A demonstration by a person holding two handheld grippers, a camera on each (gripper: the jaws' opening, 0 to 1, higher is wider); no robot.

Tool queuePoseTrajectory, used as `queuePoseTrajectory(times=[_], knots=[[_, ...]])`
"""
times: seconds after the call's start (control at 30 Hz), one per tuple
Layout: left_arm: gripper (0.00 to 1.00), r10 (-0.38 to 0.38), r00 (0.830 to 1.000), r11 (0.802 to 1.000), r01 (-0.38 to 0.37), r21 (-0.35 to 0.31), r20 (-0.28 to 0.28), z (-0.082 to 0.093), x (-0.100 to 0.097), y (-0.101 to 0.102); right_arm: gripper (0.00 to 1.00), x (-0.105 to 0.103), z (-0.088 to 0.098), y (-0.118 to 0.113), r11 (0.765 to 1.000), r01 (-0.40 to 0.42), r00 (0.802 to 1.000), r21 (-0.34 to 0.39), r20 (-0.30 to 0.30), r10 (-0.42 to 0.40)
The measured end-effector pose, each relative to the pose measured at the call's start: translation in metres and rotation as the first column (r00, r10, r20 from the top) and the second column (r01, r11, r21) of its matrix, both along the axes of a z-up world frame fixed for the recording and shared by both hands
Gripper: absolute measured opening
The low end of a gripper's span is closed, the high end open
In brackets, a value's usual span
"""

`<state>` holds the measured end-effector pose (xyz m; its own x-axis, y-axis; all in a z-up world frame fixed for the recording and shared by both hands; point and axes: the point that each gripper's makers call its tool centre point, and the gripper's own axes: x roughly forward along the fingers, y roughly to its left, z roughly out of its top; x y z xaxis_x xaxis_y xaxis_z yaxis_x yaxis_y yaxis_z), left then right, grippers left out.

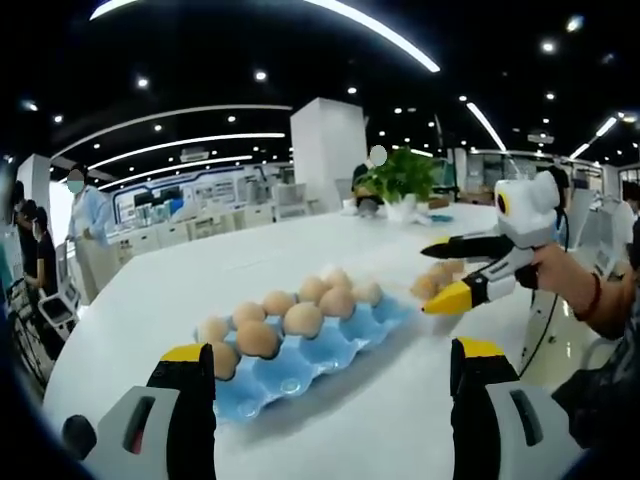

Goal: Place the egg into an empty slot of the egg tray after lifting it from the table, then release the egg inside the slot.

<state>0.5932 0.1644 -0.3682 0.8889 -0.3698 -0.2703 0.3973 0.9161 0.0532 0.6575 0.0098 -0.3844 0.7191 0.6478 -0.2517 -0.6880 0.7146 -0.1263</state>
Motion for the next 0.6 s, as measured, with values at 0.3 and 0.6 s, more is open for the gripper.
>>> queuePoseTrajectory(times=[0.3,0.6], knots=[[1.00,0.005,1.000,1.000,-0.005,0.008,-0.008,-0.0031,-0.0001,0.0025,0.76,-0.0059,-0.0037,0.0051,0.999,0.018,1.000,0.046,-0.014,-0.018],[1.00,0.006,1.000,1.000,-0.006,-0.001,-0.004,-0.0029,-0.0010,0.0035,0.61,-0.0037,-0.0051,-0.0015,0.988,0.110,0.994,0.107,-0.018,-0.109]])
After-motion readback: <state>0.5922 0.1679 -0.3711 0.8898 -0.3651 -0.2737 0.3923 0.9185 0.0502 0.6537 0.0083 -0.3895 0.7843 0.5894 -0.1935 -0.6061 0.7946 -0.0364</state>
